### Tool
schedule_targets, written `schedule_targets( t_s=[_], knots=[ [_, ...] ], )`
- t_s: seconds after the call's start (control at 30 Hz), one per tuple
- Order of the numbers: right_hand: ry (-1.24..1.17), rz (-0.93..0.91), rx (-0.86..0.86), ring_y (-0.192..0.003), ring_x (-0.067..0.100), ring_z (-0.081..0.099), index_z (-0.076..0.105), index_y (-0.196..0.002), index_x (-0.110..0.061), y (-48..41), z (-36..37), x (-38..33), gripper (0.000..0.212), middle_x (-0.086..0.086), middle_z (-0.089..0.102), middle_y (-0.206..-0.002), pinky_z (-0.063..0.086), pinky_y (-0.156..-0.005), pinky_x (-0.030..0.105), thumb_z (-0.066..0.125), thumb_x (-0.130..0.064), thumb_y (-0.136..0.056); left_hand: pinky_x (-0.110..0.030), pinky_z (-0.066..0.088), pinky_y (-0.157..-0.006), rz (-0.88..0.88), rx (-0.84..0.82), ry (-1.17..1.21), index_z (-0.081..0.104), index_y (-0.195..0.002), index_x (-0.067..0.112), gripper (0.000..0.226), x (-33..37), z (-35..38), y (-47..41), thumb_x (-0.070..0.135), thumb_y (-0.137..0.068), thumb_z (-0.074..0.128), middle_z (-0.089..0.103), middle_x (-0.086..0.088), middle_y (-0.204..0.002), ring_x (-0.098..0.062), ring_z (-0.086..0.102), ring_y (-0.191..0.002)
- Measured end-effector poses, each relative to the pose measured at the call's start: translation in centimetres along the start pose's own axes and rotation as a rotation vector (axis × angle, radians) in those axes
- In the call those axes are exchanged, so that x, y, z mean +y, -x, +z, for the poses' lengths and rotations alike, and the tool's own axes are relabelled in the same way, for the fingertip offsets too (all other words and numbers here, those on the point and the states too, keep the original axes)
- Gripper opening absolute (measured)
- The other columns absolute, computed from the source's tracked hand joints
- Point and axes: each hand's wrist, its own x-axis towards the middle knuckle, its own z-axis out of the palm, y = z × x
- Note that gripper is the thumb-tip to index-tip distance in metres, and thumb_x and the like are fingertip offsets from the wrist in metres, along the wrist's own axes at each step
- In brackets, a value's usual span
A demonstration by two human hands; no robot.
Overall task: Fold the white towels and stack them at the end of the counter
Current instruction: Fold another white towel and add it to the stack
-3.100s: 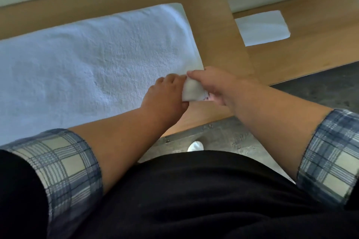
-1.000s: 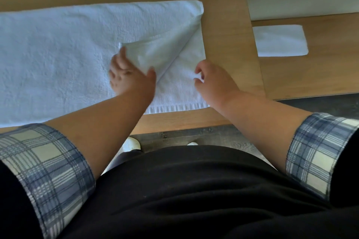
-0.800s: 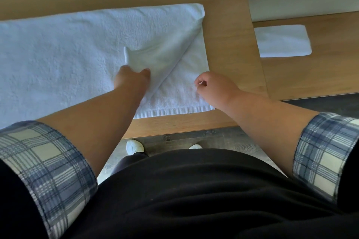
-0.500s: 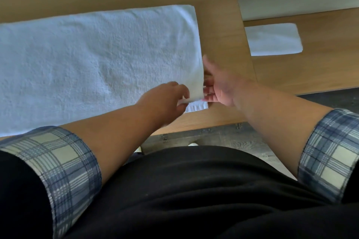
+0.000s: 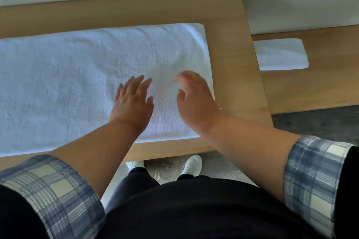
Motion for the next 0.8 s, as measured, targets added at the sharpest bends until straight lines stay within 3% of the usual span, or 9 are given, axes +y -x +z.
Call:
schedule_targets(
  t_s=[0.1,0.17,0.23,0.33,0.57,0.6,0.67,0.73,0.8],
  knots=[
    [0.132,-0.110,-0.271,-0.152,0.024,0.011,0.038,-0.151,-0.018,-2.9,4.6,-2.6,0.049,0.006,0.023,-0.164,0.006,-0.124,0.044,0.040,-0.019,-0.103,-0.042,-0.013,-0.120,-0.023,-0.206,-0.133,-0.015,-0.153,0.031,0.066,-2.1,2.0,0.3,0.056,-0.100,0.016,-0.017,0.003,-0.164,-0.014,-0.022,-0.148],
    [0.337,-0.125,-0.343,-0.153,0.026,0.000,0.027,-0.156,-0.026,-5.4,6.2,-1.6,0.053,0.004,0.009,-0.167,-0.001,-0.123,0.050,0.035,-0.037,-0.105,-0.050,-0.012,-0.119,0.000,-0.185,-0.202,-0.021,-0.147,0.035,0.071,-2.7,3.2,0.8,0.070,-0.094,0.010,-0.024,0.007,-0.158,-0.016,-0.025,-0.147],
    [0.532,-0.162,-0.331,-0.153,0.028,-0.006,0.018,-0.157,-0.033,-8.2,6.1,0.7,0.063,0.003,0.001,-0.168,-0.004,-0.121,0.054,0.030,-0.057,-0.100,-0.057,-0.007,-0.118,0.020,-0.128,-0.218,-0.012,-0.151,0.039,0.078,-3.0,3.6,0.8,0.076,-0.089,0.015,-0.014,0.007,-0.161,-0.020,-0.013,-0.151],
    [0.613,-0.074,-0.278,-0.152,0.030,-0.013,0.005,-0.157,-0.039,-13.0,4.0,3.7,0.077,0.003,-0.007,-0.167,-0.009,-0.120,0.056,0.017,-0.075,-0.090,-0.063,0.001,-0.117,0.050,-0.093,-0.233,0.011,-0.154,0.038,0.078,-3.2,3.7,0.6,0.078,-0.087,0.020,0.003,0.003,-0.165,-0.025,0.000,-0.152],
    [0.629,0.412,-0.124,-0.152,0.035,-0.010,0.001,-0.159,-0.033,-20.0,1.9,4.1,0.081,0.011,-0.011,-0.166,-0.004,-0.118,0.062,0.019,-0.075,-0.092,-0.067,0.011,-0.114,0.094,-0.065,-0.196,0.034,-0.151,0.032,0.079,-3.2,3.5,0.8,0.073,-0.084,0.034,0.017,-0.004,-0.163,-0.029,0.013,-0.150],
    [0.618,0.379,-0.085,-0.151,0.036,-0.012,0.004,-0.159,-0.031,-20.0,2.8,2.9,0.081,0.012,-0.012,-0.166,-0.007,-0.117,0.063,0.021,-0.073,-0.093,-0.067,0.011,-0.114,0.096,-0.064,-0.193,0.035,-0.151,0.031,0.079,-3.3,3.5,0.8,0.073,-0.084,0.035,0.017,-0.004,-0.163,-0.029,0.013,-0.150],
    [0.556,0.140,-0.052,-0.152,0.034,-0.013,0.011,-0.158,-0.034,-19.0,5.7,0.1,0.075,0.010,-0.010,-0.166,-0.015,-0.114,0.062,0.024,-0.069,-0.094,-0.067,0.010,-0.114,0.098,-0.063,-0.184,0.034,-0.151,0.031,0.079,-3.3,3.5,0.7,0.073,-0.084,0.036,0.017,-0.004,-0.163,-0.030,0.013,-0.150],
    [0.546,-0.058,-0.166,-0.152,0.032,-0.013,0.014,-0.157,-0.038,-17.2,8.6,-2.3,0.071,0.006,-0.007,-0.167,-0.015,-0.115,0.062,0.026,-0.069,-0.094,-0.067,0.010,-0.114,0.096,-0.064,-0.183,0.032,-0.152,0.032,0.080,-3.2,3.4,0.6,0.073,-0.084,0.035,0.017,-0.004,-0.163,-0.031,0.013,-0.150],
    [0.575,-0.047,-0.248,-0.152,0.030,-0.014,0.011,-0.157,-0.038,-16.3,9.8,-2.7,0.073,0.004,-0.007,-0.167,-0.011,-0.117,0.061,0.026,-0.070,-0.094,-0.067,0.010,-0.114,0.099,-0.059,-0.181,0.032,-0.152,0.031,0.080,-3.2,3.4,0.6,0.073,-0.084,0.035,0.017,-0.005,-0.163,-0.031,0.013,-0.150]
  ],
)
